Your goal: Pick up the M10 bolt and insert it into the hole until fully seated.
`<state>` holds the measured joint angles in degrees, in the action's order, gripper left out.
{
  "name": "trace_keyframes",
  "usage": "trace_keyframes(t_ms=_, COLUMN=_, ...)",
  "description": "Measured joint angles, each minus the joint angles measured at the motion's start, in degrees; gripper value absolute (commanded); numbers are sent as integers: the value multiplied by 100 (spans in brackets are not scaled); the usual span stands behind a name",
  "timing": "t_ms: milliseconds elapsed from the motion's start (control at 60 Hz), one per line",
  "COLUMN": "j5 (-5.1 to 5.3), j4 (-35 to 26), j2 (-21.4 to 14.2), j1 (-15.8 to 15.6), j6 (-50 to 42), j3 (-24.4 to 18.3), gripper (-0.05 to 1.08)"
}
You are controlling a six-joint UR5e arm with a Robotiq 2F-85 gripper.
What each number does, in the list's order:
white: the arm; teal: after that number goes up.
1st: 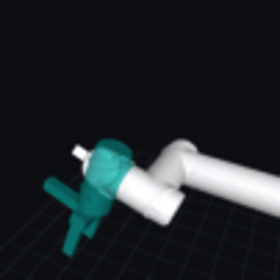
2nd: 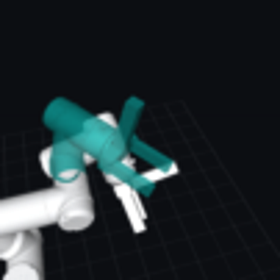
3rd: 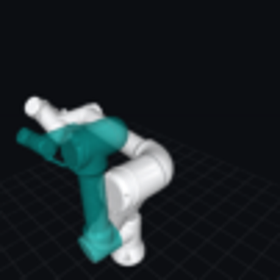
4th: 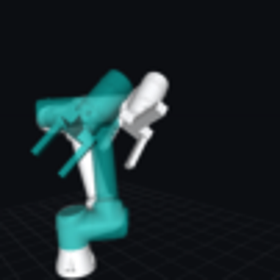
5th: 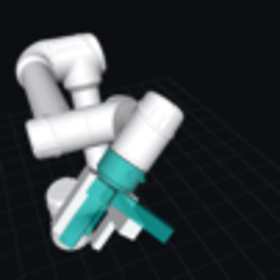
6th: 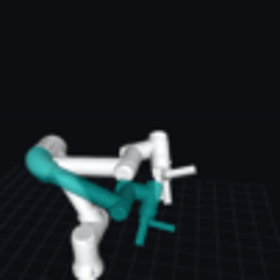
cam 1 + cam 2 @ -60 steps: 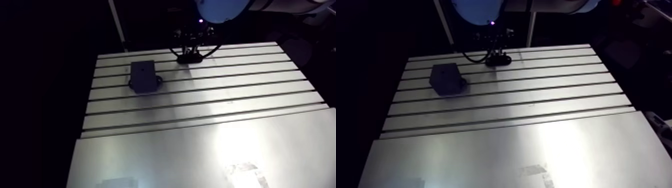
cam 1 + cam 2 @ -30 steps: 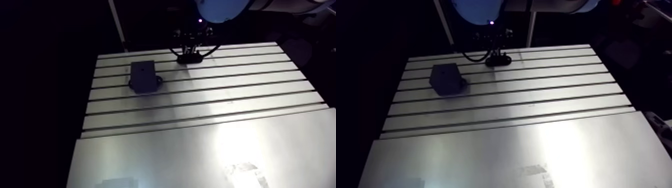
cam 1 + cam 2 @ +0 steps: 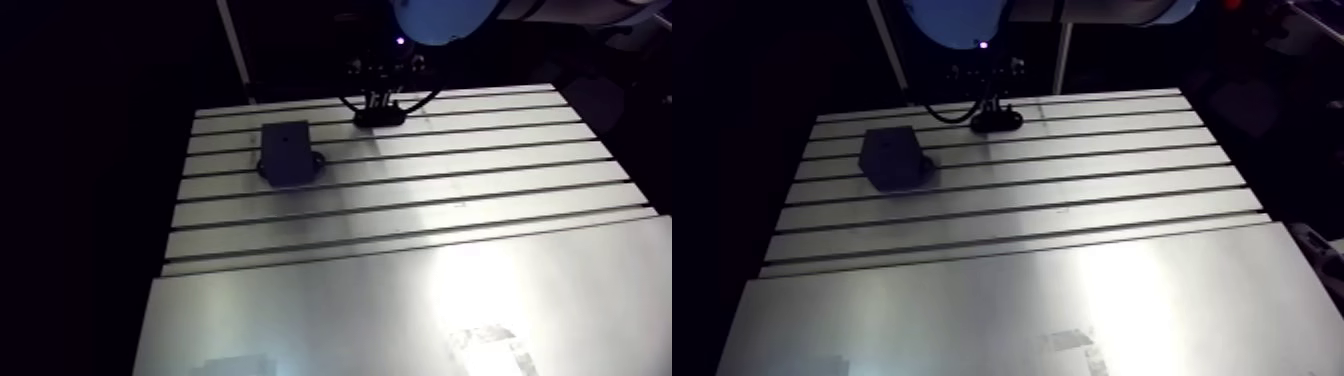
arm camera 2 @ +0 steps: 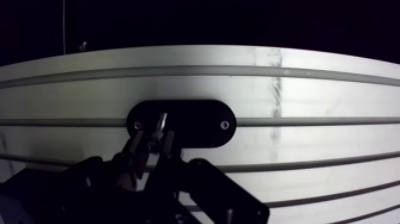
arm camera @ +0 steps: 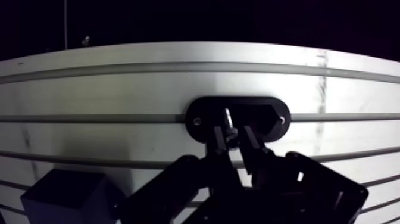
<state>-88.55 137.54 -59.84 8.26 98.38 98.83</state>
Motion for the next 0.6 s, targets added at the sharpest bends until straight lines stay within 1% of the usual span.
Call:
trace_keyframes(t_ms=300, j5=2, j4=-2, j2=-9, j1=2, j6=6, j3=-20, gripper=86)
trace_keyframes(t_ms=600, j5=7, j4=-9, j2=-44, j1=7, j6=5, j3=-47, gripper=90)
